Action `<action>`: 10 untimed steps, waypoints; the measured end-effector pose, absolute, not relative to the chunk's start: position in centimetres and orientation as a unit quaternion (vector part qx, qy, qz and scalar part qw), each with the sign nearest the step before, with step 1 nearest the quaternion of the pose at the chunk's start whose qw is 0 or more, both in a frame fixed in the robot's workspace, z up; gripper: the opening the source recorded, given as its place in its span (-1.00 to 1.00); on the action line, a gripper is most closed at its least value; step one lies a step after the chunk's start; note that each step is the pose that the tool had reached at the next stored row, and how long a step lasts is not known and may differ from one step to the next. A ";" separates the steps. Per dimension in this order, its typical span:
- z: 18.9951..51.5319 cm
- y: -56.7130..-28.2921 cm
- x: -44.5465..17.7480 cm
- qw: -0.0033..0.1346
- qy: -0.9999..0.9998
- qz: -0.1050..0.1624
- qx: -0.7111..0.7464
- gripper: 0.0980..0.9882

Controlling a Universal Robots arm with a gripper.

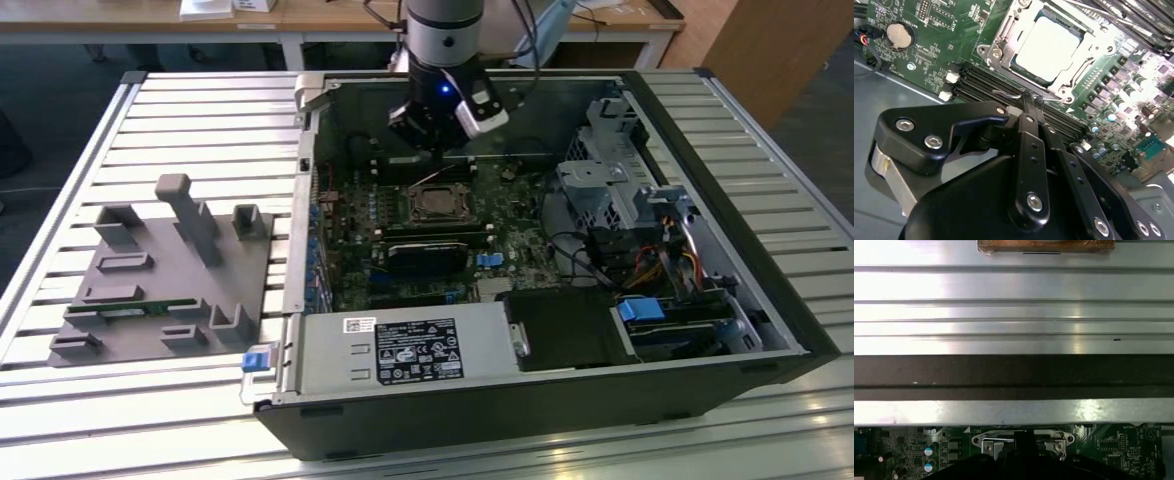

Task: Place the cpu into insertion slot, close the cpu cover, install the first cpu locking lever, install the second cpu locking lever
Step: 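Install the first cpu locking lever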

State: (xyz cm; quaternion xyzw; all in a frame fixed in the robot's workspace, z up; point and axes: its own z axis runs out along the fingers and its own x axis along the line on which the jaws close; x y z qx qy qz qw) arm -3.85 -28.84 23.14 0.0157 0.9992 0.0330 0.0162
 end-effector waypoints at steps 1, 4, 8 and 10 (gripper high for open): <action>23.1 -28.8 -3.8 0.016 0.999 0.033 0.016 -0.98; 23.0 -28.6 -3.7 0.016 0.999 0.033 0.016 -0.98; 22.7 -28.6 -3.6 0.016 0.999 0.033 0.016 -0.98; 22.6 -28.5 -3.5 0.016 0.999 0.033 0.016 -0.98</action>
